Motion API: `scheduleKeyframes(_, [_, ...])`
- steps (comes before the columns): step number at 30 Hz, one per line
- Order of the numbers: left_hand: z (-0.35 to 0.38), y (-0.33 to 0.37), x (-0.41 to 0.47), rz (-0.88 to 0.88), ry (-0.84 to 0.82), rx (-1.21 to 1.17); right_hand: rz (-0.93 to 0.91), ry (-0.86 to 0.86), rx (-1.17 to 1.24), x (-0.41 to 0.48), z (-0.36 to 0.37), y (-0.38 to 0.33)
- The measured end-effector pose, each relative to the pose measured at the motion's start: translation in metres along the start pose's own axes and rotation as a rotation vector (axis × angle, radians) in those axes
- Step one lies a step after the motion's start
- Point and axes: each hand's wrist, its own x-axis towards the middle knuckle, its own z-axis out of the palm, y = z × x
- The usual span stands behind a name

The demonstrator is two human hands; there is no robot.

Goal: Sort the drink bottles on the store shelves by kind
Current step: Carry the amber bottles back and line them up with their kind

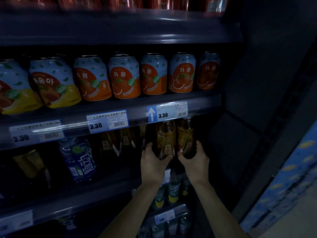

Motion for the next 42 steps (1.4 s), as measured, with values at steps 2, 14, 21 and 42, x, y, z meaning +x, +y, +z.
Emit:
scheduleKeyframes(2, [0.002, 0.0, 0.0, 0.004, 0.002, 0.005, 0.002, 0.0, -0.001, 0.001, -0.001, 0.0])
scheduleKeyframes(14, [-0.006, 0.001, 0.002, -0.017, -0.067, -0.007, 0.005, 0.027, -0.019, -0.011, 0.0, 0.001])
scheduleKeyframes(21, [-0.029, 0.0, -0.01, 0.047, -0.055, 0.017, -0.002, 0.111, -0.067, -0.033, 0.001, 0.002])
scheduleKeyframes(42, [-0.229, -0.052, -0.05, 0.057, 0.104, -0.029, -0.144, -0.01, -0.03, -0.151, 0.118, -0.119])
